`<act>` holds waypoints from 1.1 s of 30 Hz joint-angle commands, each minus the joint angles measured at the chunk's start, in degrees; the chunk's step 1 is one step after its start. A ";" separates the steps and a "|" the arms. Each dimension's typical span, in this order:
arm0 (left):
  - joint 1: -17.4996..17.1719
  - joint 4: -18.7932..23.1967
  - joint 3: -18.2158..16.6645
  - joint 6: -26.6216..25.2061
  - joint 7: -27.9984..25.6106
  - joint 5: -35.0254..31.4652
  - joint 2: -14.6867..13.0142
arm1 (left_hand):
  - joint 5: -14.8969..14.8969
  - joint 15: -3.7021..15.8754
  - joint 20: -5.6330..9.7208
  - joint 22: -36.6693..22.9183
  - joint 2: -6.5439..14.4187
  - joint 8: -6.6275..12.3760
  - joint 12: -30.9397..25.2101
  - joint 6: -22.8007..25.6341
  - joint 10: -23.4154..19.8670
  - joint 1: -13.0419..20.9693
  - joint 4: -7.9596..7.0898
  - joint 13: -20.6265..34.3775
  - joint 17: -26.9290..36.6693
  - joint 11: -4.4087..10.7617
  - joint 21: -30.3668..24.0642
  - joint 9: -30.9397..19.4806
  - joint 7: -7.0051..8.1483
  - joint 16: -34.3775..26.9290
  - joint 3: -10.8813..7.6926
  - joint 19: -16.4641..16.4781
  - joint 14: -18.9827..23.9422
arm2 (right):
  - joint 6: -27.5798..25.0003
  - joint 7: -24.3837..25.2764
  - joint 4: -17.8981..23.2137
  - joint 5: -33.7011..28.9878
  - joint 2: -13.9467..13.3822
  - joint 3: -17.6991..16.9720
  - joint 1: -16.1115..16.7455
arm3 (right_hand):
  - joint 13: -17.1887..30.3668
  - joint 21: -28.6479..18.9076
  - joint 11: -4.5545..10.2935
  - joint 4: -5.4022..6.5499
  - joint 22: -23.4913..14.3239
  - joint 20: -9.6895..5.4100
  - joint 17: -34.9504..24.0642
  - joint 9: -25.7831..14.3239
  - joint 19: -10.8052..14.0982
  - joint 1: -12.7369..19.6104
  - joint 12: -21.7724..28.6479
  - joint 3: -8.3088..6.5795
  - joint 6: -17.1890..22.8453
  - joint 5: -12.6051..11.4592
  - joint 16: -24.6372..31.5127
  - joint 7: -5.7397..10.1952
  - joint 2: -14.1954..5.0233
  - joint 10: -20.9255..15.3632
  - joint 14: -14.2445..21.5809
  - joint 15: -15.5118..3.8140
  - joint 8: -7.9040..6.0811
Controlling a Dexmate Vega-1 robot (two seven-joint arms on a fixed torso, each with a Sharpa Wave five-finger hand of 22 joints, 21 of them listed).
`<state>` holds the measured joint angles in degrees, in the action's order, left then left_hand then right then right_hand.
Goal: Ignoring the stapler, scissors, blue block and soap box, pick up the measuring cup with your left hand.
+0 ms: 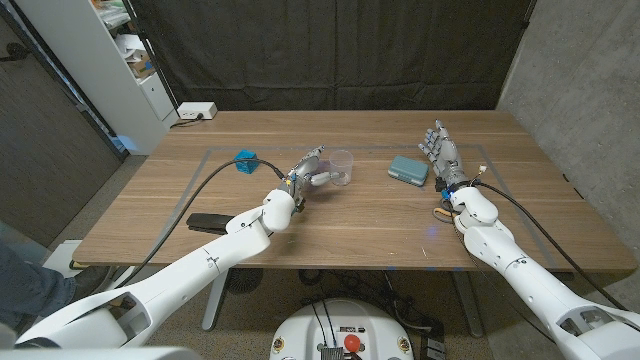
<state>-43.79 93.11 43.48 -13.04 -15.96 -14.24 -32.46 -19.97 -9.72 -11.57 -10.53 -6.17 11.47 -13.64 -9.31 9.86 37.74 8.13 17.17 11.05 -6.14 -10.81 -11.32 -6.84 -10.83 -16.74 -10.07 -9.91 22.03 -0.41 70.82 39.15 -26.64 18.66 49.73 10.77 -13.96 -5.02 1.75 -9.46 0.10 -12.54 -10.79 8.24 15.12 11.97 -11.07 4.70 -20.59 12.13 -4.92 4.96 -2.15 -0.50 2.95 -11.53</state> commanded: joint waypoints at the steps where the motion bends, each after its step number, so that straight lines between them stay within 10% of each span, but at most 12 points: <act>1: 1.09 -1.89 0.25 1.11 0.82 0.90 0.70 | -0.19 -0.35 -0.59 -0.18 -0.05 0.33 -0.56 -7.84 6.10 0.66 -0.31 0.33 0.14 0.24 -0.36 -0.13 -1.76 -0.48 -0.03 -11.19 -9.35 | 0.09 -0.14 -0.99 0.09 0.28 -0.03 -0.52 | 0.22 0.31 0.08 0.11 -0.24 0.01 0.01 -0.08 0.48 0.40 -0.29 0.39 -0.08 -0.43 0.40 0.07 0.16 -0.18 0.50 0.02 0.24; 33: 8.42 -21.33 1.59 12.44 3.49 7.47 7.81 | -0.47 0.54 -0.39 -0.23 0.51 1.64 -2.72 -3.99 1.44 1.76 -0.55 0.72 0.04 1.11 -1.98 -0.09 0.55 -1.84 0.62 -7.02 -4.83 | 0.54 -0.16 -4.35 0.22 0.69 -0.49 -1.92 | 0.24 0.82 0.05 0.07 -0.26 0.13 -0.02 -0.08 0.56 0.43 -0.38 0.56 -0.19 -0.57 0.49 0.24 0.03 -0.23 0.85 0.04 0.27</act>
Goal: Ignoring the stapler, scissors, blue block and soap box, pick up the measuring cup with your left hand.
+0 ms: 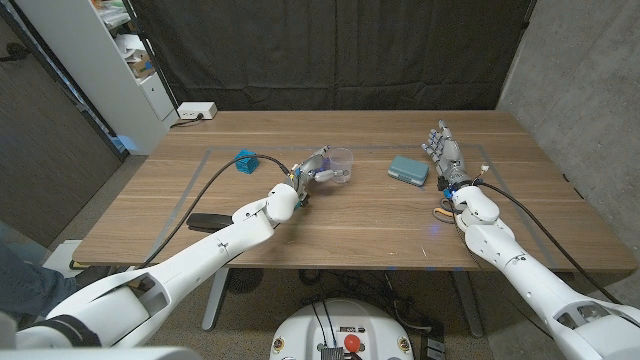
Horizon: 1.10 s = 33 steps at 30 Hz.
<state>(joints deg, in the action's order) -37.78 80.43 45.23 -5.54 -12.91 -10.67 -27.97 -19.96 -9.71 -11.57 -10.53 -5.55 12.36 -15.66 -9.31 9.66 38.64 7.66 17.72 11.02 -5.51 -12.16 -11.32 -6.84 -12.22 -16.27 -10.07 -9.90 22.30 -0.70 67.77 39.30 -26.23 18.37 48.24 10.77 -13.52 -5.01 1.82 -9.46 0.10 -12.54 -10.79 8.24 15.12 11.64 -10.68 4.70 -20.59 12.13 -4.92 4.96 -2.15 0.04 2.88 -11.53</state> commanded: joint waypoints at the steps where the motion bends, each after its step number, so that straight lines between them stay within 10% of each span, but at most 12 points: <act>1: 2.63 -9.65 -0.23 5.57 0.32 4.33 3.72 | -0.50 0.62 -0.40 -0.22 -0.09 0.96 -1.03 -3.28 0.77 1.01 -0.08 0.15 0.05 0.70 -0.75 -0.09 0.81 -0.61 0.24 -6.46 -4.15 | 0.28 0.15 -1.39 0.06 0.31 -0.18 -0.46 | 0.24 0.39 0.05 -0.01 -0.26 0.12 -0.02 -0.08 0.56 0.43 -0.06 0.17 -0.17 -0.57 0.51 0.27 0.03 -0.21 0.36 0.17 0.26; 5: 2.63 -12.61 -0.74 8.30 -2.27 5.30 5.22 | -0.73 1.74 -0.53 -0.15 0.01 1.97 -2.35 0.40 -3.15 1.91 0.05 -0.04 -0.06 2.43 -0.90 -0.07 2.16 -1.05 0.52 -4.78 -1.55 | 0.25 0.16 -1.65 0.07 0.42 -0.15 -0.56 | 0.25 0.51 0.08 -0.03 -0.26 0.13 -0.03 -0.08 0.59 0.44 -0.05 0.22 -0.12 -0.60 0.52 0.35 0.01 -0.28 0.42 0.22 0.24; 17: 2.02 -16.82 -1.94 12.81 -9.14 6.66 8.00 | -0.67 9.64 -0.49 0.09 3.06 6.88 -6.36 22.53 -22.48 12.23 1.45 -2.64 -0.66 14.66 -0.85 0.15 11.10 -3.46 -1.34 2.65 15.61 | -0.21 0.08 -1.11 0.39 0.13 -0.21 0.05 | 0.26 0.76 0.10 -0.05 -0.27 0.13 -0.06 -0.08 0.66 0.44 -0.07 0.34 -0.02 -0.67 0.56 0.44 -0.04 -0.37 0.59 0.10 0.19; 33: 3.58 -20.34 -2.07 16.18 -7.85 8.88 9.00 | 0.46 10.86 -0.58 0.12 3.05 7.45 -6.69 26.36 -26.44 14.15 1.26 -3.02 -0.75 15.37 -0.54 0.10 11.88 -3.66 -1.35 3.93 19.47 | -0.18 0.15 -1.34 0.54 0.25 -0.37 -0.12 | 0.27 1.04 0.05 -0.06 -0.28 0.19 -0.10 -0.08 0.73 0.39 -0.08 0.51 0.01 -0.74 0.64 0.69 -0.06 -0.48 0.87 0.08 0.18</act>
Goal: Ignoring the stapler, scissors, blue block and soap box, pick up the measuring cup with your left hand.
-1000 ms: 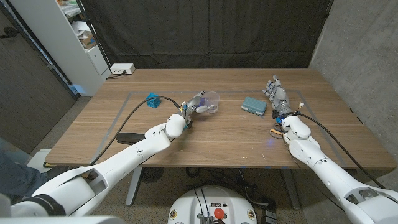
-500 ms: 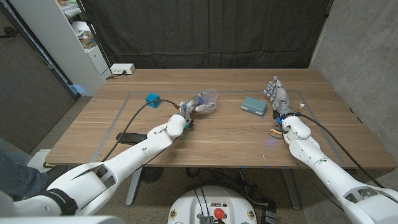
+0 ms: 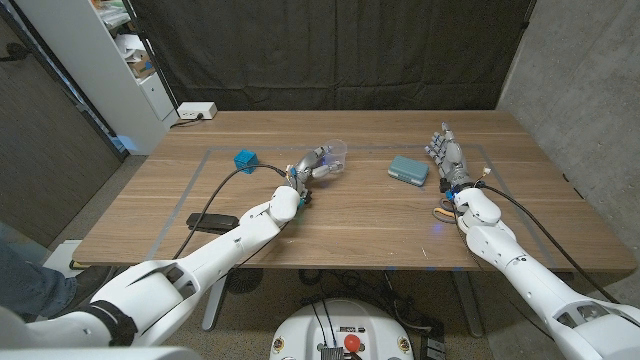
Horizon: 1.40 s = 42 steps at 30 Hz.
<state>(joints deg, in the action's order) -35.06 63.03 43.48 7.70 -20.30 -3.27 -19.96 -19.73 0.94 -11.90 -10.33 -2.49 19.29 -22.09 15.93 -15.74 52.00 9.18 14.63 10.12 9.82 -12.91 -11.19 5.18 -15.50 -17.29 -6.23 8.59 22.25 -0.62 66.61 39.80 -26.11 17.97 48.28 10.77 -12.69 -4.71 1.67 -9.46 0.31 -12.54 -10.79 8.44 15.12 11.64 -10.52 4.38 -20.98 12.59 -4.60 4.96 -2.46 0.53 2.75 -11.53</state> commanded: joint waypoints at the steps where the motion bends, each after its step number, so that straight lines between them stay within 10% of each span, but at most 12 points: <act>1: 0.74 -2.68 -0.45 2.81 -0.51 1.66 0.93 | 0.24 0.24 -0.25 -0.08 -0.01 0.50 -0.27 1.14 -1.10 0.82 -0.27 0.07 0.15 0.08 0.23 -0.03 -0.11 -0.38 -0.34 0.10 1.03 | -0.09 0.03 -0.28 -0.01 0.19 0.08 -0.26 | 0.27 0.22 -0.28 0.10 -0.28 -0.02 -0.10 -0.09 0.53 0.39 -0.09 0.37 0.34 -0.35 0.19 0.36 -0.07 -0.15 0.42 0.23 0.18; 42: -4.29 9.29 -4.59 3.18 0.00 3.10 -4.66 | 1.51 -0.56 -0.31 -0.11 0.12 -0.40 0.68 0.92 -0.93 0.61 -0.96 0.20 0.24 -0.61 0.98 -0.12 -0.61 0.77 0.00 -0.61 0.77 | -1.37 3.19 5.09 -1.86 -0.59 0.73 1.04 | 0.29 0.80 -0.27 0.03 -0.30 0.09 -0.19 -0.09 0.68 0.42 -0.19 0.71 0.22 -0.52 0.12 0.22 -0.23 -0.14 0.49 0.19 0.23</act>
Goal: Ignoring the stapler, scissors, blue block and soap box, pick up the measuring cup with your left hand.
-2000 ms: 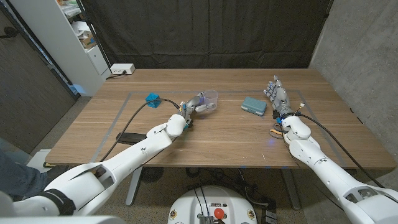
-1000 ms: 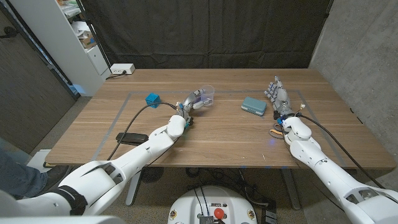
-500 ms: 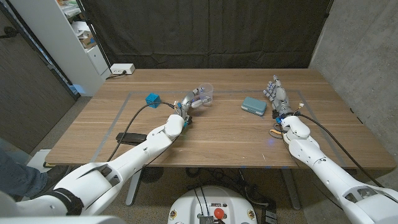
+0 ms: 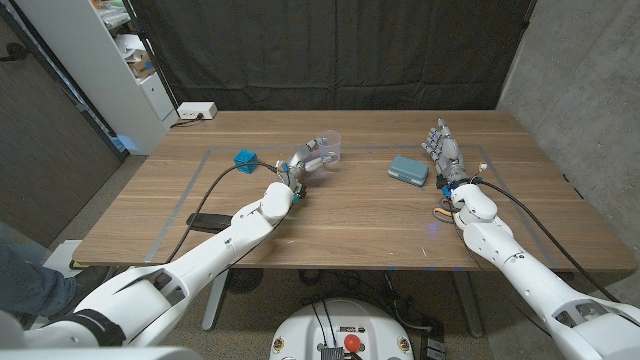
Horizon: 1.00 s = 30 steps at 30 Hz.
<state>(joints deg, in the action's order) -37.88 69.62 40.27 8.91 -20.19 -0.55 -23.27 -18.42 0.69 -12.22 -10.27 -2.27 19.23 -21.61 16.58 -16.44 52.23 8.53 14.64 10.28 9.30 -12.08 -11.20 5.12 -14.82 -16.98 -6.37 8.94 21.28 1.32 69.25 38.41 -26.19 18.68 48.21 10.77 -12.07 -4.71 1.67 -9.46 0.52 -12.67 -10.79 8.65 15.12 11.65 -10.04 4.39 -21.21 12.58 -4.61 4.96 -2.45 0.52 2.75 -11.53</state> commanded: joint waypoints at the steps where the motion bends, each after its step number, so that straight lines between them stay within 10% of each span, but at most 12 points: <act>1: -1.57 2.89 -1.54 2.29 0.10 0.55 -1.48 | 0.24 -0.29 0.03 -0.17 -0.06 -0.36 0.24 0.31 -0.22 0.42 -0.31 0.19 0.07 0.01 0.16 -0.11 -0.53 0.10 -0.32 -0.45 0.52 | -0.47 1.36 2.73 -0.49 -0.57 0.02 1.23 | 0.29 0.19 -0.28 0.02 -0.30 -0.11 -0.06 -0.09 0.49 0.42 -0.20 0.23 0.25 -0.30 0.12 0.20 -0.24 -0.12 0.49 0.15 0.22; 30: -4.16 10.41 -4.63 2.65 1.06 -0.02 -4.63 | 0.97 -0.49 -0.01 -0.18 0.26 -0.87 0.80 0.37 -0.06 0.64 -0.44 0.31 0.10 -0.05 0.38 -0.14 -0.59 0.75 -0.33 -0.61 0.40 | -2.02 4.67 8.85 -1.81 -2.01 -0.24 3.78 | 0.30 0.47 -0.32 0.01 -0.31 -0.14 -0.11 -0.09 0.51 0.40 -0.23 0.45 0.21 -0.37 0.08 0.17 -0.40 -0.18 0.53 0.20 0.23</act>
<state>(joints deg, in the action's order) -41.17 77.33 36.65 11.60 -19.21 -0.11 -26.89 -17.57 0.48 -12.17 -10.27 -2.04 18.35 -20.96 16.89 -16.44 52.46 8.37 14.78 10.27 9.31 -11.85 -11.20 4.80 -14.37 -17.15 -6.40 9.15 19.78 5.15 76.52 37.00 -27.88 18.47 51.51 10.77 -11.62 -4.71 1.60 -9.46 0.51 -12.66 -10.79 8.65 15.12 11.30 -9.63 4.39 -21.21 12.58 -4.61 4.96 -2.45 0.52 2.75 -11.53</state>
